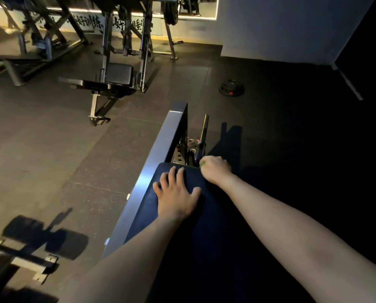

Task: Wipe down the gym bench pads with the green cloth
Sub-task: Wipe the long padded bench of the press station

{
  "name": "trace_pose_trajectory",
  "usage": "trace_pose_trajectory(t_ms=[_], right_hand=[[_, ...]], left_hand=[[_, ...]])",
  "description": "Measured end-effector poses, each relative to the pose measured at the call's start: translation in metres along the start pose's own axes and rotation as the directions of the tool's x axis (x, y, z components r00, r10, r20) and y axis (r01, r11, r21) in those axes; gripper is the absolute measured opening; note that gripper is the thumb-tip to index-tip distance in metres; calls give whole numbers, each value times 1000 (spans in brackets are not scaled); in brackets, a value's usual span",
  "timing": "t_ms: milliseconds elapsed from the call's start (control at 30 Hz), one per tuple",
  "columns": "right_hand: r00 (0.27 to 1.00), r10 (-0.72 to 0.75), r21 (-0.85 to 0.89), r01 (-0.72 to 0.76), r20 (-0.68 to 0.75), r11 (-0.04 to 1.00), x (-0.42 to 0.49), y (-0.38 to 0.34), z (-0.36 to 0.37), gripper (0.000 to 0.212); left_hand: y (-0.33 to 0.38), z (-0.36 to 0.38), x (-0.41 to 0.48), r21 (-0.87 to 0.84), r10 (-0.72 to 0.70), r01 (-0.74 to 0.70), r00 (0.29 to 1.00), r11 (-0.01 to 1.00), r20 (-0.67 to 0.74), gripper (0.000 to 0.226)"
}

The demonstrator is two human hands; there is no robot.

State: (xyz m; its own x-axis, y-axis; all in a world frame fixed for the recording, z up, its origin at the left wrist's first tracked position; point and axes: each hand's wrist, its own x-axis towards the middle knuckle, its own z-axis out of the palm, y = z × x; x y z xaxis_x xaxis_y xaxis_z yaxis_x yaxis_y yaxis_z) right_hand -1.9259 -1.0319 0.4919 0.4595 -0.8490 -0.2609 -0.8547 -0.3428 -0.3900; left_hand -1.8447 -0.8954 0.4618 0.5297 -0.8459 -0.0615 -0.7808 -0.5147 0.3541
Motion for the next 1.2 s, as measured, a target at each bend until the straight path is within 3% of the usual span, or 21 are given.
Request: trace_pose_trajectory(t_ms=[233, 467, 600, 733, 1000, 1100, 1200], right_hand=[[991, -128, 108, 125, 23, 986, 4, -53, 14, 37], [986, 124, 89, -115, -110, 989, -16, 13, -9, 32], [969, 220, 51, -215, -115, 975, -19, 37, -17, 30], [986, 158, 96, -152, -59, 984, -15, 16, -10, 32], [986, -109, 214, 80, 125, 974, 8, -63, 6, 37], [982, -35, 233, -9, 184, 973, 15, -57, 2, 35], [975, 171, 256, -203, 144, 945, 22, -38, 3, 38]], left_hand=[[-1, 2, 2, -11, 28, -29, 999, 1000, -29, 74], [-4, 0, 1, -27, 47, -46, 999, 999, 8, 77], [-4, -2, -1, -46, 51, -50, 999, 998, 4, 76], [-2, -1, -1, -53, 33, -34, 999, 998, -25, 77], [-2, 0, 2, -81, 40, -43, 999, 996, -37, 72], [-3, 0, 2, -79, 48, -51, 998, 996, -45, 69], [-3, 0, 1, -78, 47, -51, 998, 996, -53, 68]])
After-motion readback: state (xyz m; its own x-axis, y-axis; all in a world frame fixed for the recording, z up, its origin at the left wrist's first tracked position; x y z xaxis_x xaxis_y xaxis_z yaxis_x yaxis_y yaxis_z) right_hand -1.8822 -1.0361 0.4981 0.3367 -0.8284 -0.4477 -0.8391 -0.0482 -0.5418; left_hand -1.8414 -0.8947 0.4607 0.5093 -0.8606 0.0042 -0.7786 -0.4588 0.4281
